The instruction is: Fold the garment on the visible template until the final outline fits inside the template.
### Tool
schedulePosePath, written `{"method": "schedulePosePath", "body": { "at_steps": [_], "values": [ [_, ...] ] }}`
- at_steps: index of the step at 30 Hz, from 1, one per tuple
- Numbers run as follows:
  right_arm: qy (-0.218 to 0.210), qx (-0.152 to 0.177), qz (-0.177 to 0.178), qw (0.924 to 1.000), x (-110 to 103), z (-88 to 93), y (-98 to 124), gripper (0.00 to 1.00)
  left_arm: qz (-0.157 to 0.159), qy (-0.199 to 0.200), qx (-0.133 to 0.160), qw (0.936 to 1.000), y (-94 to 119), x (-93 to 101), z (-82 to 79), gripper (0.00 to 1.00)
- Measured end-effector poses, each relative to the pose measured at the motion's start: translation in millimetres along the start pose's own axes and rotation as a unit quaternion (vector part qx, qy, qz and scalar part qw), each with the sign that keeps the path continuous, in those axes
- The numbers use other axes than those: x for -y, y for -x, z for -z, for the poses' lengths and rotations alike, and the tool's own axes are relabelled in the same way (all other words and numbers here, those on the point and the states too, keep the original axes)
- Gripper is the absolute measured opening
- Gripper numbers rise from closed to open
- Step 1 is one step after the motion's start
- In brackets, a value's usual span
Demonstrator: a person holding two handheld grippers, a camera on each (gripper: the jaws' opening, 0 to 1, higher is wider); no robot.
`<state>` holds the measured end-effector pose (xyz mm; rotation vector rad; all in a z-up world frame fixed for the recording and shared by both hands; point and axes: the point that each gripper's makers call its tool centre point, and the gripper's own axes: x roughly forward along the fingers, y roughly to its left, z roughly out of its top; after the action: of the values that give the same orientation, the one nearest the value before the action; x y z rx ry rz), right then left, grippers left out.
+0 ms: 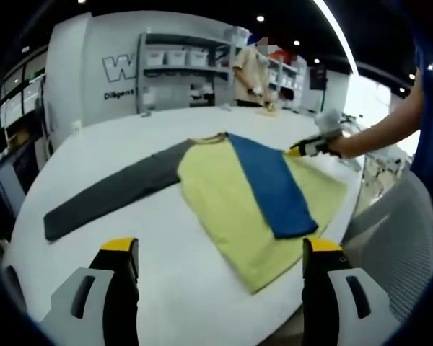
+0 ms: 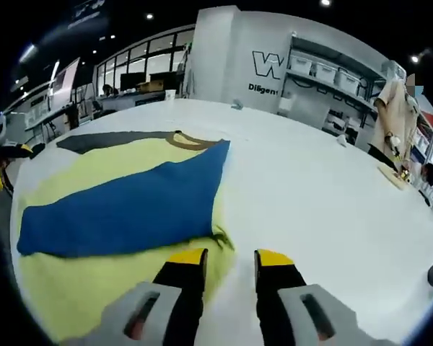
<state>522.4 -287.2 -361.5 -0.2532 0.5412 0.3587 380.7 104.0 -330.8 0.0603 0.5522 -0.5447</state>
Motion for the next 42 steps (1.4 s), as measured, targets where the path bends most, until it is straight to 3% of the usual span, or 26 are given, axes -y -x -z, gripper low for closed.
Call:
{"method": "schedulePosePath", "body": {
  "at_steps": [1, 3, 4, 5, 7, 12, 13, 15, 16, 19, 21, 22, 23, 25, 26, 27, 28, 30, 34, 39, 42],
  "values": [
    [-0.01, 0.021, -0.007, 0.9997, -1.0, -5.7, 7.4, 0.16, -0.003, 0.004, 0.001, 1.0, 0.5, -1.8, -0.4, 0.9],
    [-0.027, 0.049, -0.018, 0.9982, -4.4, -13.6, 19.3, 0.22, -0.024, 0.03, 0.012, 0.9992, 3.6, -16.6, -2.7, 0.89],
    [-0.058, 0.076, -0.045, 0.9944, -16.5, -24.6, 42.0, 0.25, -0.063, 0.049, 0.005, 0.9968, 6.7, -36.8, 1.1, 0.89],
    [-0.071, 0.086, -0.052, 0.9925, -19.1, -27.1, 47.7, 0.28, -0.073, 0.049, 0.005, 0.9961, 7.6, -42.4, 1.6, 0.91],
    [-0.144, 0.133, -0.077, 0.9776, -14.4, -25.9, 68.7, 0.31, -0.103, 0.066, 0.021, 0.9923, 10.2, -59.8, -3.8, 0.92],
    [-0.169, 0.13, -0.074, 0.9743, -25.4, -6.9, 110.3, 0.46, -0.155, 0.134, 0.046, 0.9777, 12.6, -101.6, -9.2, 0.9],
    [-0.176, 0.12, -0.059, 0.9752, -16.3, 4.6, 117.1, 0.48, -0.172, 0.15, 0.053, 0.9721, 12.5, -116.7, -10.0, 0.9],
    [-0.205, 0.117, -0.037, 0.9711, -6.3, 19.5, 129.7, 0.48, -0.208, 0.206, 0.058, 0.9545, 13.2, -146.8, -4.5, 0.9],
    [-0.218, 0.12, -0.03, 0.9681, -3.9, 24.7, 137.2, 0.47, -0.228, 0.245, 0.069, 0.9398, 13.4, -160.3, -3.2, 0.91],
    [-0.232, 0.122, -0.008, 0.9649, 1.0, 34.5, 152.8, 0.46, -0.255, 0.309, 0.102, 0.9103, 12.2, -198.8, 2.8, 0.85],
    [-0.236, 0.128, 0.0, 0.9633, 0.6, 36.7, 162.4, 0.4, -0.266, 0.35, 0.125, 0.8894, 9.6, -217.0, 3.1, 0.8],
    [-0.241, 0.129, 0.004, 0.9619, 1.4, 38.1, 165.2, 0.39, -0.268, 0.356, 0.133, 0.8852, 11.1, -207.0, -3.3, 0.78],
    [-0.245, 0.129, 0.009, 0.9607, 3.6, 41.0, 168.6, 0.39, -0.27, 0.372, 0.129, 0.8786, 8.9, -210.1, -0.3, 0.78],
    [-0.248, 0.132, 0.013, 0.9597, 4.7, 41.7, 172.1, 0.38, -0.268, 0.372, 0.124, 0.88, 5.2, -218.2, 4.1, 0.79],
    [-0.249, 0.132, 0.018, 0.9593, 3.6, 41.3, 176.3, 0.37, -0.27, 0.379, 0.124, 0.8768, 3.8, -221.5, 6.1, 0.8],
    [-0.249, 0.132, 0.02, 0.9592, 4.4, 42.8, 177.6, 0.37, -0.273, 0.386, 0.127, 0.8719, 3.0, -227.3, 8.0, 0.79],
    [-0.249, 0.133, 0.022, 0.9591, 5.0, 42.8, 179.4, 0.37, -0.274, 0.402, 0.146, 0.8613, 2.5, -232.2, 4.9, 0.78],
    [-0.253, 0.136, 0.028, 0.9575, 7.4, 40.2, 184.8, 0.36, -0.264, 0.418, 0.158, 0.8547, -0.5, -238.6, 3.9, 0.72],
    [-0.263, 0.144, 0.03, 0.9535, 6.1, 37.0, 189.2, 0.3, -0.274, 0.412, 0.141, 0.8577, -3.1, -241.0, 9.2, 0.65],
    [-0.269, 0.146, 0.037, 0.9512, 4.2, 36.4, 193.3, 0.28, -0.27, 0.439, 0.157, 0.8426, -7.7, -251.5, 2.9, 0.59],
    [-0.269, 0.143, 0.037, 0.9518, -1.2, 36.0, 193.8, 0.27, -0.27, 0.437, 0.152, 0.8443, -8.7, -256.3, 4.4, 0.52]
  ]
}}
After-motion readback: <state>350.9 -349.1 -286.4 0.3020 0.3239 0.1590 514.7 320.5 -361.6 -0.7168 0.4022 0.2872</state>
